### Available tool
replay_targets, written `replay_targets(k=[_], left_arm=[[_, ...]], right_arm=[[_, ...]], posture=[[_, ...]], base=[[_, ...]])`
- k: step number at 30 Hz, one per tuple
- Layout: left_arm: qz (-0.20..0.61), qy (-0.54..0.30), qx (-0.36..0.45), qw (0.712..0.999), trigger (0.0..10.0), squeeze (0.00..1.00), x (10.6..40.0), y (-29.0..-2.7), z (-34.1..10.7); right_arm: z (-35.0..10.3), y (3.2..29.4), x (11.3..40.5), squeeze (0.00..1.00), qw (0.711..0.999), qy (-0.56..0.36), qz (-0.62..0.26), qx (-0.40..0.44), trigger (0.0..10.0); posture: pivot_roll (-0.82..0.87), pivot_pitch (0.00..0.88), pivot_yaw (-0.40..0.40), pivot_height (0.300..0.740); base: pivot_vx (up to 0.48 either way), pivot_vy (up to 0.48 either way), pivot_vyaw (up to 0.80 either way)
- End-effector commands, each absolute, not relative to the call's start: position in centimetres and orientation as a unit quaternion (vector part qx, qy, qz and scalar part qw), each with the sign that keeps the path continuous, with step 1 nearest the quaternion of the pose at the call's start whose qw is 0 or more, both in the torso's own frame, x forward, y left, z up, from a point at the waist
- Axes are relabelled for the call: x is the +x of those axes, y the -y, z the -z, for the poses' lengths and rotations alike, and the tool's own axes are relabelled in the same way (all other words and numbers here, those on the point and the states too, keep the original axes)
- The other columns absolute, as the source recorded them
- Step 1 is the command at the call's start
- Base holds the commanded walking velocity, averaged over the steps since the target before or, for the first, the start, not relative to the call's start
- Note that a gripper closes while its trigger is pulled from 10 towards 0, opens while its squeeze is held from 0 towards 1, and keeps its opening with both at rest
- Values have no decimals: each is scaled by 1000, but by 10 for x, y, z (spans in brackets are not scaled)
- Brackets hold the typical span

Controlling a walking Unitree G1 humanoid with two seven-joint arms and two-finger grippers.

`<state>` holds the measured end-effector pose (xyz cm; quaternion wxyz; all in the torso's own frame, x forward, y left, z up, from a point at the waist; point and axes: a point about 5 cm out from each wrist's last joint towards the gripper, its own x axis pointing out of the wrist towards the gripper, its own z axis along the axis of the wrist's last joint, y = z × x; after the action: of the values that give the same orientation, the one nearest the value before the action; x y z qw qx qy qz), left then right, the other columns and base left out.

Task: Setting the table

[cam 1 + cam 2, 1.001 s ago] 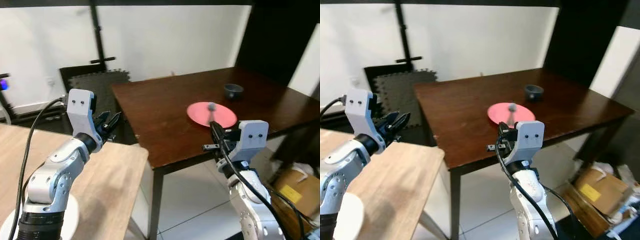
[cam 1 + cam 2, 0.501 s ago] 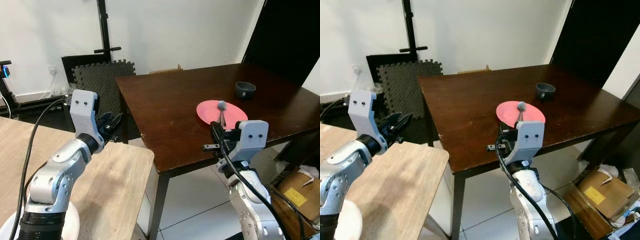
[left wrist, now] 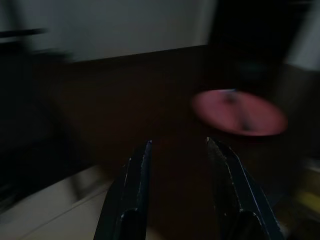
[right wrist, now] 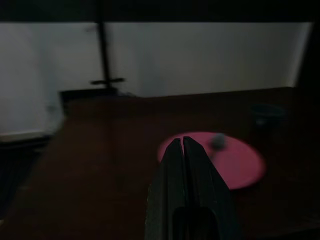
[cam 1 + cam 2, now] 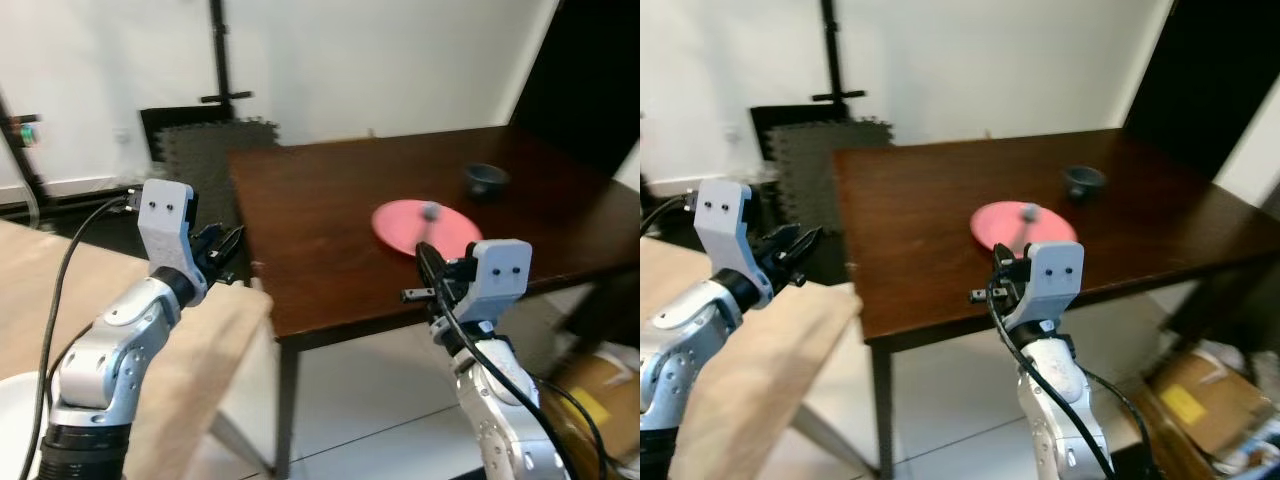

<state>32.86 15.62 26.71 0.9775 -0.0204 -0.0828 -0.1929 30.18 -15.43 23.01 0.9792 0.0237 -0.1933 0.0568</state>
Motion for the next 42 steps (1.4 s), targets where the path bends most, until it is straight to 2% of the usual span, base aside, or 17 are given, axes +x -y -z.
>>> replay_targets(k=[1,27,33,42], left_arm=[[185,77,-24,979,10000,0,328,-161,-264],[188,77,-44,978,10000,0,329,-160,-263],[198,63,-113,972,10000,0,330,-157,-261],[228,47,-96,968,10000,0,326,-146,-254]], right_arm=[[-228,148,301,0,980,189,-65,21,10000],[-228,148,301,0,980,188,-63,22,10000],[-228,147,303,0,980,190,-62,23,10000],[-227,151,303,0,980,190,-49,20,10000]], posture=[[26,34,12,740],[26,43,14,740],[28,43,14,740],[20,46,-2,740]], base=[[0,0,0],[0,0,0],[0,0,0],[0,0,0]])
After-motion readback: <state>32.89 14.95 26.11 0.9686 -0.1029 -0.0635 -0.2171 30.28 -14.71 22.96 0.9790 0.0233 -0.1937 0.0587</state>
